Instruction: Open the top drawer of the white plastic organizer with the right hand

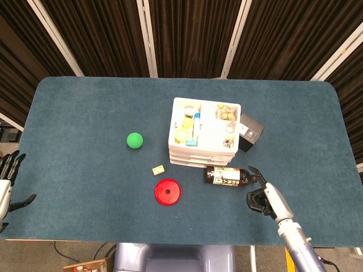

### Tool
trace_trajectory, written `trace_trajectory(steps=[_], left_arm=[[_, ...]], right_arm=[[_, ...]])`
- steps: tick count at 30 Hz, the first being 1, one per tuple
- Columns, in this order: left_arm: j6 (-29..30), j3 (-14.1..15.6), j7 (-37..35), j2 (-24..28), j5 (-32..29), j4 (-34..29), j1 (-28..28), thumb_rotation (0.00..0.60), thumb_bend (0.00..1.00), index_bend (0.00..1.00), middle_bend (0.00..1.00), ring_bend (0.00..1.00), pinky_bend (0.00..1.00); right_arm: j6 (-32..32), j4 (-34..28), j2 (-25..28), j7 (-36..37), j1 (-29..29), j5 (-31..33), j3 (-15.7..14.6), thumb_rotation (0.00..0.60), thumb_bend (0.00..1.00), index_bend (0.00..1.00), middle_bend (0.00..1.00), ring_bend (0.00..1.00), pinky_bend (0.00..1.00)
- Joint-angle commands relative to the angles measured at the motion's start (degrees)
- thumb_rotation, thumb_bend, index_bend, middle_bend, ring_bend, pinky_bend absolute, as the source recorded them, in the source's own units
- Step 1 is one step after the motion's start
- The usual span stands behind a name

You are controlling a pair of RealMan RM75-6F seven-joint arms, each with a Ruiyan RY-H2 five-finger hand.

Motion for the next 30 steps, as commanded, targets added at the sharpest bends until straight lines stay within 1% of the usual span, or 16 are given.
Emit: trace_trajectory(steps=[1, 6, 10, 15, 22, 28, 30], left_arm=[[0.1, 0.0, -0.2, 0.0, 0.2, 0.1, 0.0, 0.600, 0.03, 0.01, 0.00, 0.00, 0.06], [0.0, 0.1, -0.5, 0.0, 0.3, 0.2, 0.0, 0.600, 0.03, 0.01, 0.00, 0.00, 0.06], [0.2, 0.1, -0.8, 0.0, 0.4, 0.3, 0.0, 0.600, 0.03, 0.01, 0.00, 0.00, 0.06], [0.0, 0.1, -0.8, 0.1, 0.4, 0.3, -0.1, 0.600, 0.03, 0.01, 0.00, 0.00, 0.06], [0.0, 0.1, -1.0, 0.0, 0.6, 0.4, -0.1, 0.600, 0.04, 0.01, 0.00, 0.00, 0.06], [-0.1, 0.2, -1.6, 0.2, 0.6, 0.5, -0.1, 0.600, 0.03, 0.01, 0.00, 0.00, 0.06], [-0.1, 0.2, -1.7, 0.3, 0.6, 0.4, -0.1, 0.600, 0.03, 0.01, 0.00, 0.00, 0.06]], right_arm=[[-1.5, -2.0, -1.3, -0.8, 2.1, 4.1, 1.1, 0.600, 0.67, 0.00, 0.88, 0.83, 0.89], [-0.9, -3.8, -3.7, -3.4, 4.0, 8.6, 1.5, 0.600, 0.68, 0.00, 0.88, 0.83, 0.89], [0.6, -4.7, -5.8, -6.1, 4.7, 10.8, 0.7, 0.600, 0.68, 0.00, 0.88, 0.83, 0.89], [0.2, -5.2, -7.4, -8.2, 6.0, 13.7, -0.2, 0.600, 0.68, 0.00, 0.88, 0.83, 0.89], [0.3, -4.6, -11.2, -9.3, 9.1, 18.9, 1.9, 0.600, 0.68, 0.00, 0.88, 0.83, 0.89], [1.9, -3.7, -17.0, -11.6, 11.8, 22.6, 2.8, 0.600, 0.68, 0.00, 0.88, 0.83, 0.89], [2.8, -3.1, -19.2, -11.9, 12.5, 23.8, 3.5, 0.600, 0.68, 0.00, 0.88, 0.83, 0.89]])
